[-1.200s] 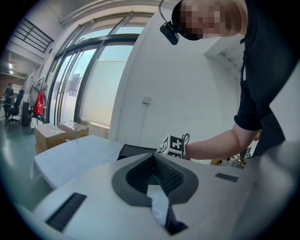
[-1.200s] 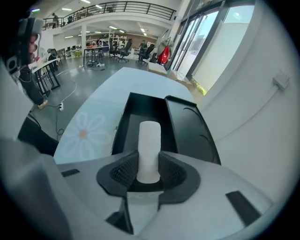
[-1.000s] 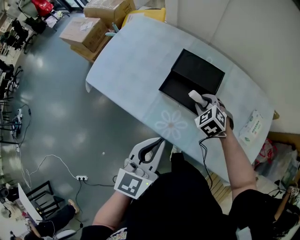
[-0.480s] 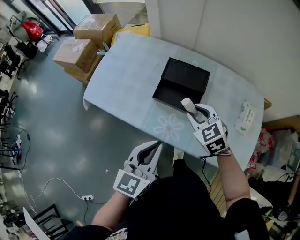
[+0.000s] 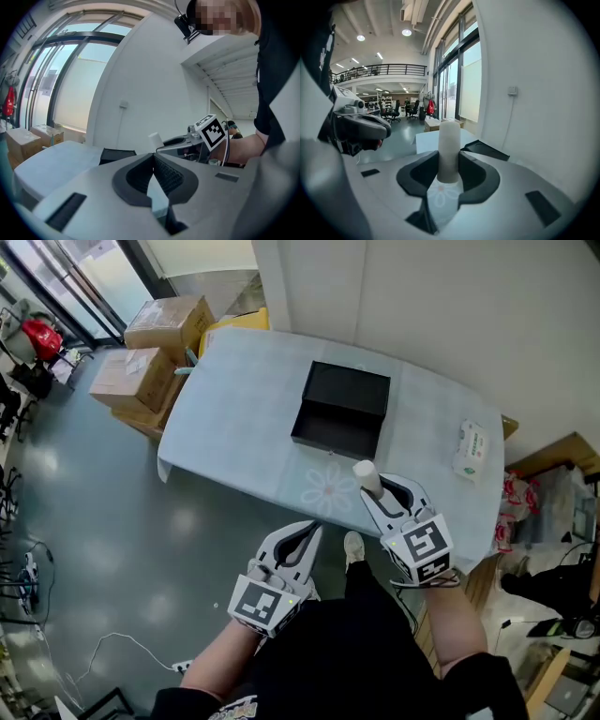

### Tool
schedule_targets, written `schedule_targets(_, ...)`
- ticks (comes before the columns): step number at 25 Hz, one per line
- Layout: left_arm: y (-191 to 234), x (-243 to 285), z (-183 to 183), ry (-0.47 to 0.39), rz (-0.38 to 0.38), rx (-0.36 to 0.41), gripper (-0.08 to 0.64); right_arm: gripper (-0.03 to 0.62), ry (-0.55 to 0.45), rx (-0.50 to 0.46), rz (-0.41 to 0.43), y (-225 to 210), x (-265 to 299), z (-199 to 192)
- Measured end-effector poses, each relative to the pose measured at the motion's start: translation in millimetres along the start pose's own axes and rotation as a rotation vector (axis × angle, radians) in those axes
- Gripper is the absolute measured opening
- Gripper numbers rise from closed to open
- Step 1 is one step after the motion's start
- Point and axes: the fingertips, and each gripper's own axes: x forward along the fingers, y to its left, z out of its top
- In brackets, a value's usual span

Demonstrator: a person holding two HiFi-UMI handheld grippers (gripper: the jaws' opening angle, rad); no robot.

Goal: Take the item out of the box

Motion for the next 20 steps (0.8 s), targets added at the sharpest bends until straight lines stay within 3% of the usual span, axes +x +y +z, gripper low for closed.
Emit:
schedule_targets(7, -14, -29, -7, 0.004, -0.076, 0.019, 0.009, 0.135, -0.053, 0.065, -0.065, 43, -36, 0)
schedule_targets(12, -13, -45, -9, 0.027, -0.073, 0.041, 0.009, 0.135, -0.070, 0.108, -0.076, 74, -54, -5)
schedule_targets(20, -24, -59, -18, -0.016, -0.145, 0.060, 0.008, 0.135, -0.082, 0.138, -0.079, 105, -66, -11)
